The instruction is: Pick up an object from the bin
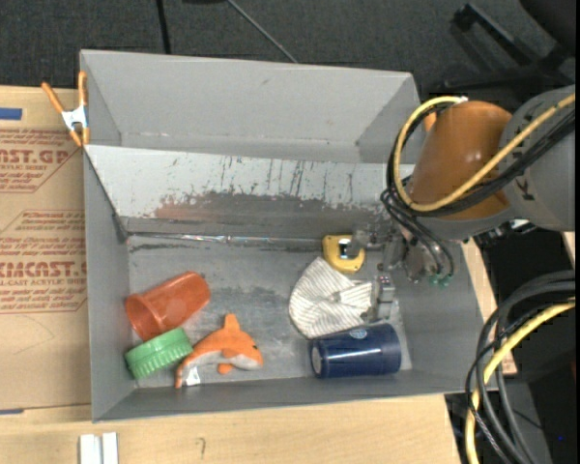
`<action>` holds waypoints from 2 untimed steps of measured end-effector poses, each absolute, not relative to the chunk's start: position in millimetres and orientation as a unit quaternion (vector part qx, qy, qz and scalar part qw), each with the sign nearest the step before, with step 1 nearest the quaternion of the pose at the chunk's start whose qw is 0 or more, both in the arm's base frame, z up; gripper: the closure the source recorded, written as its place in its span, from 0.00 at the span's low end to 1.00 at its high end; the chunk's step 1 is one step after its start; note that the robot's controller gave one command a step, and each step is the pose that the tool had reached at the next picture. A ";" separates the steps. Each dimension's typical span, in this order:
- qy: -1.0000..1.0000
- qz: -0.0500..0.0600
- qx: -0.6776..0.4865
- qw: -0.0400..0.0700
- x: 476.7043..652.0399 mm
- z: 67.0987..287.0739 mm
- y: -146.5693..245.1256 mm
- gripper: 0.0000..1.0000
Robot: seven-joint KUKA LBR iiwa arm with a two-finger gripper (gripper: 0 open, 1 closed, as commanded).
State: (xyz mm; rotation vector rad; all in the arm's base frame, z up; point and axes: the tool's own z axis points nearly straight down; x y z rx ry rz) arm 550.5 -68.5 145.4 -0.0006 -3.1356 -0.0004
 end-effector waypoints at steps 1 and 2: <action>-1.000 0.000 0.000 -0.001 552.4 149.9 -68.3 0.00; -1.000 0.001 0.030 -0.004 549.1 113.3 -54.8 0.00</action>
Offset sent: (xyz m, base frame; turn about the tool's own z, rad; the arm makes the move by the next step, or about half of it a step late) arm -0.0088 0.0300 -0.0754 -0.1264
